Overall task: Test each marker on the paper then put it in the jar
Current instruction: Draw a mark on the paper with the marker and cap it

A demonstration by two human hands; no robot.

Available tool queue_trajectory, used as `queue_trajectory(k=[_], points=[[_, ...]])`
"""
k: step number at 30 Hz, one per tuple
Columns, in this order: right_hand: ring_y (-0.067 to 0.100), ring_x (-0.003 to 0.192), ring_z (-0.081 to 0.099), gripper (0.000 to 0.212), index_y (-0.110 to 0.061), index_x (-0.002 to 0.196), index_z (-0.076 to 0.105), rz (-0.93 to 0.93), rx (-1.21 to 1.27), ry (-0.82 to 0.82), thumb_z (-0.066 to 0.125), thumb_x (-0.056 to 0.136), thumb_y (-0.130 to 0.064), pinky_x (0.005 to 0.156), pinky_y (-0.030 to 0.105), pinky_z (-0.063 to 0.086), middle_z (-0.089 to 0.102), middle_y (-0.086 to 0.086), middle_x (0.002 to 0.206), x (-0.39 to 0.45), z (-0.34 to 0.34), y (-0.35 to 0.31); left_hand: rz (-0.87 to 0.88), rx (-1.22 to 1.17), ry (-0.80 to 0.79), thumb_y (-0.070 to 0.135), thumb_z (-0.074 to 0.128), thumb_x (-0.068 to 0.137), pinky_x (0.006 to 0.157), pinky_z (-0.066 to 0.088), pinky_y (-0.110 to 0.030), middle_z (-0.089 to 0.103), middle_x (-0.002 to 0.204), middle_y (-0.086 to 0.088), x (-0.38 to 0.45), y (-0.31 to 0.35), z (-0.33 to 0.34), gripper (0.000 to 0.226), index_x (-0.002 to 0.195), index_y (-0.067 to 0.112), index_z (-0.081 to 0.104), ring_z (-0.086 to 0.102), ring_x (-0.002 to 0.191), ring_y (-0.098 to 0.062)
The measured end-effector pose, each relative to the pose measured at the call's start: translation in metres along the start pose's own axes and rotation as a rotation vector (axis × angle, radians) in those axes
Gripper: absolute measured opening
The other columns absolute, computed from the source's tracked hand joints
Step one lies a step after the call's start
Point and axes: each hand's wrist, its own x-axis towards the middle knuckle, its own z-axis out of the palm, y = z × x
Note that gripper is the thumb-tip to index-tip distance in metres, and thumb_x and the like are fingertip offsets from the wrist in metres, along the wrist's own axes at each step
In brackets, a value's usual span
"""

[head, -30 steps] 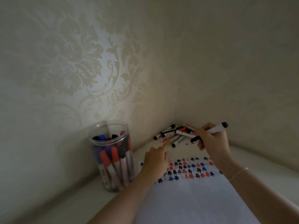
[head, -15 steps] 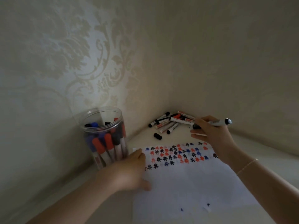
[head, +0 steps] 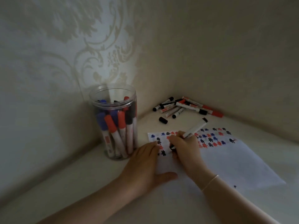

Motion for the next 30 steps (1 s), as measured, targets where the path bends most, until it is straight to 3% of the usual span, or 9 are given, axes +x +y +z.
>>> queue_trajectory(k=[4, 8, 12, 16, 22, 27, 30], points=[[0.007, 0.04, 0.038, 0.029, -0.009, 0.058, 0.043, -0.134, -0.235, 0.041, 0.065, 0.072, 0.001, 0.038, 0.013, 0.033, 0.041, 0.0, 0.048, -0.003, 0.01, 0.006, 0.02, -0.103, 0.046, 0.08, 0.051, 0.07, 0.114, 0.023, -0.029, 0.027, 0.151, 0.008, 0.002, -0.002, 0.004, 0.099, 0.146, 0.022, 0.027, 0.025, 0.138, -0.009], [0.007, 0.035, 0.044, 0.021, -0.001, 0.059, 0.051, -0.167, -0.28, 0.051, 0.066, 0.072, 0.001, 0.036, 0.019, 0.038, 0.047, 0.004, 0.045, -0.004, 0.011, 0.009, 0.053, -0.149, 0.057, 0.08, 0.058, 0.066, 0.103, 0.034, -0.027, 0.042, 0.131, 0.013, 0.004, -0.002, -0.001, 0.09, 0.135, 0.026, 0.039, 0.042, 0.121, -0.008], [0.015, 0.04, 0.052, 0.02, 0.009, 0.066, 0.053, -0.186, -0.314, 0.03, 0.068, 0.074, -0.001, 0.04, 0.024, 0.043, 0.054, 0.012, 0.05, -0.003, 0.011, 0.009, 0.059, -0.239, -0.038, 0.07, 0.069, 0.066, 0.104, 0.03, -0.019, 0.038, 0.138, 0.015, 0.006, -0.009, -0.009, 0.091, 0.139, 0.027, 0.037, 0.038, 0.128, -0.008], [0.006, 0.039, 0.039, 0.02, -0.004, 0.062, 0.048, -0.196, -0.325, 0.067, 0.065, 0.072, 0.0, 0.037, 0.013, 0.033, 0.044, 0.002, 0.048, -0.002, 0.013, 0.01, 0.05, -0.292, -0.086, 0.06, 0.073, 0.069, 0.096, 0.019, -0.01, 0.03, 0.148, 0.01, 0.004, -0.013, -0.015, 0.096, 0.145, 0.022, 0.029, 0.028, 0.134, -0.005], [0.018, 0.039, 0.051, 0.02, 0.01, 0.064, 0.052, -0.203, -0.288, -0.001, 0.066, 0.074, 0.001, 0.04, 0.024, 0.043, 0.052, 0.013, 0.048, -0.002, 0.012, 0.011, 0.035, -0.296, -0.116, 0.063, 0.073, 0.067, 0.108, 0.016, -0.013, 0.024, 0.151, 0.014, 0.006, -0.015, -0.013, 0.104, 0.149, 0.022, 0.023, 0.022, 0.139, -0.005], [0.006, 0.039, 0.038, 0.024, -0.004, 0.059, 0.046, -0.24, -0.313, 0.049, 0.062, 0.074, 0.004, 0.039, 0.012, 0.031, 0.04, 0.001, 0.048, -0.003, 0.014, 0.011, 0.014, -0.285, -0.137, 0.068, 0.07, 0.065, 0.115, 0.018, -0.022, 0.02, 0.153, 0.013, 0.007, -0.015, -0.011, 0.108, 0.15, 0.023, 0.021, 0.02, 0.14, -0.005], [0.004, 0.037, 0.039, 0.02, -0.001, 0.061, 0.047, -0.24, -0.302, 0.052, 0.062, 0.074, 0.004, 0.038, 0.012, 0.031, 0.041, 0.002, 0.048, -0.003, 0.013, 0.01, 0.011, -0.279, -0.142, 0.07, 0.069, 0.064, 0.116, 0.019, -0.025, 0.019, 0.154, 0.014, 0.007, -0.015, -0.011, 0.109, 0.15, 0.023, 0.021, 0.019, 0.141, -0.006]])
